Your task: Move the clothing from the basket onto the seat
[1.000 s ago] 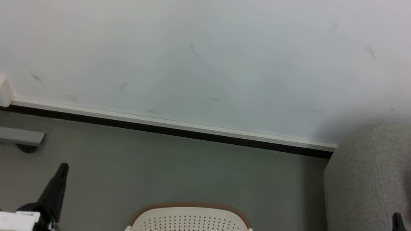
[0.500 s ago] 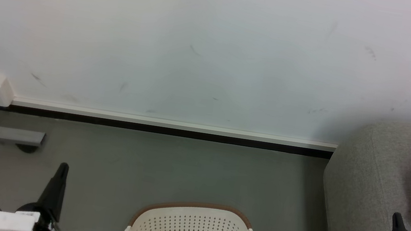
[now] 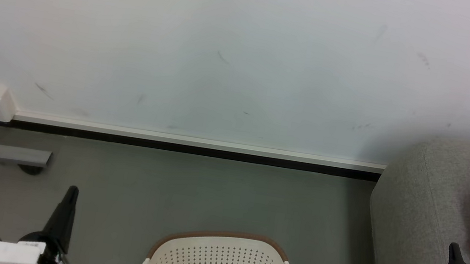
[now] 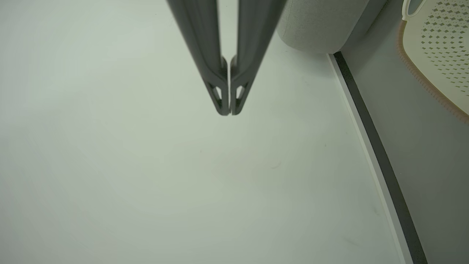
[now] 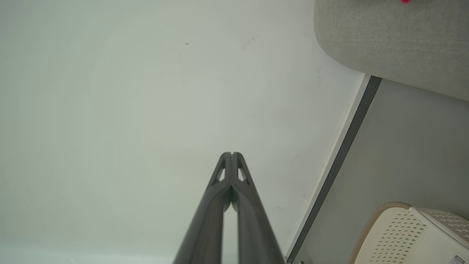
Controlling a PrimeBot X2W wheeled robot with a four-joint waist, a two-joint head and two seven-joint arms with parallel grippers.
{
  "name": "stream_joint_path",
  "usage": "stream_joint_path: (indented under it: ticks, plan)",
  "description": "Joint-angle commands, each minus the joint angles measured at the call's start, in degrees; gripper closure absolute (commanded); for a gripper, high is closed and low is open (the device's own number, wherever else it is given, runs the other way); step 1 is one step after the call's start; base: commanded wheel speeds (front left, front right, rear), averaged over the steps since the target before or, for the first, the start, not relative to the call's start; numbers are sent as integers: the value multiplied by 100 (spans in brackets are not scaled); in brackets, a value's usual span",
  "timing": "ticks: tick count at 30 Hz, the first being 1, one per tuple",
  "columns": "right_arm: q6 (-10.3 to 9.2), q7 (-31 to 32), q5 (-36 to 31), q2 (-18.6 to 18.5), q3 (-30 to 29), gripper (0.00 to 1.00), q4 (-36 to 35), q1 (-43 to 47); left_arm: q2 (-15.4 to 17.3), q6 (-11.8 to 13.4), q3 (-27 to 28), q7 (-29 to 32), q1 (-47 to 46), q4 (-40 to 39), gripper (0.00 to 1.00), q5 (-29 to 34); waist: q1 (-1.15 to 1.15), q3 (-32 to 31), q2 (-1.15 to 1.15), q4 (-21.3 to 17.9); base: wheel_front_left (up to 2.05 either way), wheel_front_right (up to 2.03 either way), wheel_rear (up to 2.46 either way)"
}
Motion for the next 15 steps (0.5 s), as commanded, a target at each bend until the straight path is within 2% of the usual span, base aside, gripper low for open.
stream_joint_path:
  ticks: [1, 15]
  plan:
    - [-13, 14, 8, 3, -24, 100, -24, -48, 13, -31, 12, 33, -39, -9, 100, -66, 0, 0, 0, 0, 0, 0, 0]
    - [-13, 15, 6, 3, -26, 100, -24, -47, 13, -31, 12, 33, -39, -9, 100, -66, 0, 0, 0, 0, 0, 0, 0]
